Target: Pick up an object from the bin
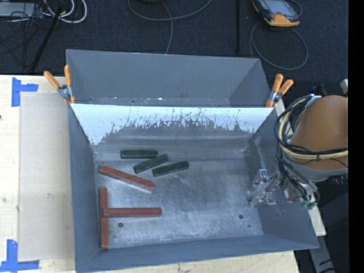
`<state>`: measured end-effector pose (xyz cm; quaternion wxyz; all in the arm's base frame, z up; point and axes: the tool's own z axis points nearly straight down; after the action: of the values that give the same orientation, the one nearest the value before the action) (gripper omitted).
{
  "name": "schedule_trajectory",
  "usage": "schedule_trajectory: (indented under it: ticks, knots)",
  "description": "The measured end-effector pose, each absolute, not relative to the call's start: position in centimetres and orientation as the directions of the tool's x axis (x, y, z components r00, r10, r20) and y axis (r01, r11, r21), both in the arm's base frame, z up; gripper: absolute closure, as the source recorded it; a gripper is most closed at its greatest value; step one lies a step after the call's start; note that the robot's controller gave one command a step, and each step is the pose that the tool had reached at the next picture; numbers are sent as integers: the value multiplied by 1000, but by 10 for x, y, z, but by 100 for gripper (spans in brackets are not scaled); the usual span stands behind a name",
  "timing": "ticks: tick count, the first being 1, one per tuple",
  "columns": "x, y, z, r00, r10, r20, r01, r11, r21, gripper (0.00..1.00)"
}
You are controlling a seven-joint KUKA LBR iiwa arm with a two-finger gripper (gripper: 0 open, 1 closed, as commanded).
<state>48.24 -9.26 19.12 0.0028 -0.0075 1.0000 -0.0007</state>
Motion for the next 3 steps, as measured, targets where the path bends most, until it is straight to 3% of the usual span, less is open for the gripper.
schedule_trajectory:
  ticks: [1,2,3]
  knots:
    - [494,-91,155,-997,-82,2,-82,997,0,0]
    - [494,-91,155,-997,-82,2,-82,997,0,0]
    - [516,-24,126,-998,55,2,55,998,0,100]
